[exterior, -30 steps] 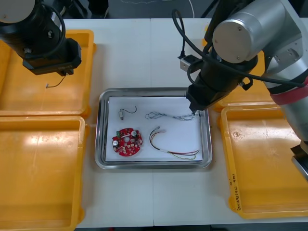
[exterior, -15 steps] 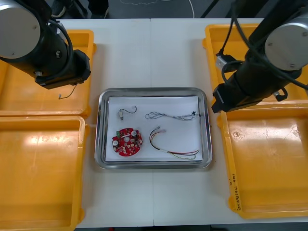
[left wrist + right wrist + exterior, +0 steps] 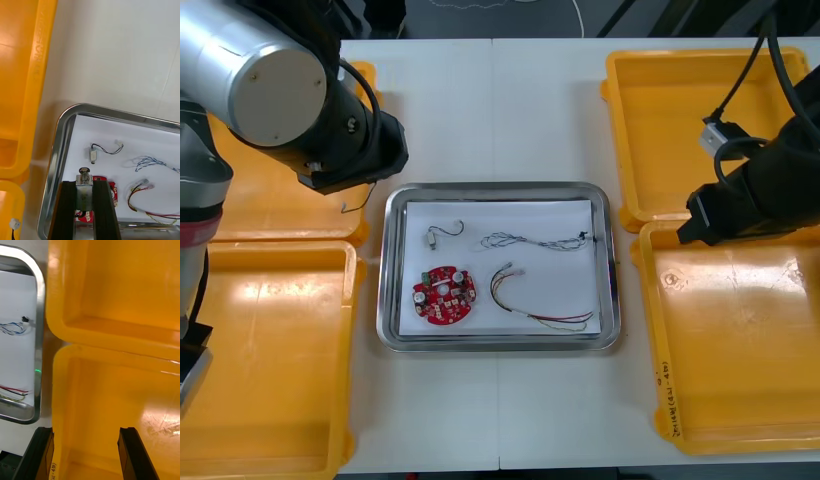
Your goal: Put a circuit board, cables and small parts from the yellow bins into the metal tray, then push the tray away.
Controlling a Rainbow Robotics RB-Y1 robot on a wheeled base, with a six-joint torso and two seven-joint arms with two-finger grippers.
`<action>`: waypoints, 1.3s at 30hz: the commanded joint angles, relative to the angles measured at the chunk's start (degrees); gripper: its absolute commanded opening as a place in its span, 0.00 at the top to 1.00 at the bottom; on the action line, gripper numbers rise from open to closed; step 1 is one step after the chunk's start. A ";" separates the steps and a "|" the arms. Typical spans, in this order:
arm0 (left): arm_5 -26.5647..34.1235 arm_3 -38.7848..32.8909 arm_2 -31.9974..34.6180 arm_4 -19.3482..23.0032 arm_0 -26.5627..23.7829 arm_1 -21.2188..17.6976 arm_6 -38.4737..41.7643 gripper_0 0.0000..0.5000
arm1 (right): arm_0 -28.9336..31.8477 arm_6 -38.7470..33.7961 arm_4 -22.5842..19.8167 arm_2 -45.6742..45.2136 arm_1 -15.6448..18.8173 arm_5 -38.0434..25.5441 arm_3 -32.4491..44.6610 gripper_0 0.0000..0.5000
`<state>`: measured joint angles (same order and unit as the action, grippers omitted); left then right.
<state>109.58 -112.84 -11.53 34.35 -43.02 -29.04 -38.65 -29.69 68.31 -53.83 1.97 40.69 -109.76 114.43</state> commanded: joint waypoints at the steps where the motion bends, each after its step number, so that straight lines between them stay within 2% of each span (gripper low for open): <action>1: 0.42 -0.81 -1.39 -2.54 -0.48 3.55 5.70 1.00 | 4.29 -2.39 -0.57 -4.43 2.82 -0.24 2.90 0.00; 11: 0.42 10.53 -7.54 -3.85 -5.93 6.72 6.49 1.00 | 7.90 -4.59 2.86 -6.28 2.90 -0.24 2.99 0.00; 19: -4.20 17.30 -9.12 -4.47 -6.99 10.32 5.87 1.00 | 8.07 -4.68 8.48 -6.28 1.06 -0.24 2.99 0.00; 25: -5.34 19.67 -9.47 -4.91 -6.99 12.17 5.70 1.00 | 8.07 -4.15 10.77 -6.28 -0.88 -0.24 2.47 0.00; 33: -11.85 26.09 -12.02 -5.35 -7.43 13.22 4.82 1.00 | 8.07 -3.89 10.59 -6.28 -1.49 -0.24 2.47 0.00; 39: -12.82 28.55 -12.02 -5.17 -7.69 14.19 3.76 1.00 | 8.07 -3.80 9.97 -6.37 -1.49 -0.24 2.47 0.00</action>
<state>97.48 -84.22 -22.92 29.63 -47.64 -16.69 -36.21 -22.10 64.65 -43.45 -2.63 39.85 -109.76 115.83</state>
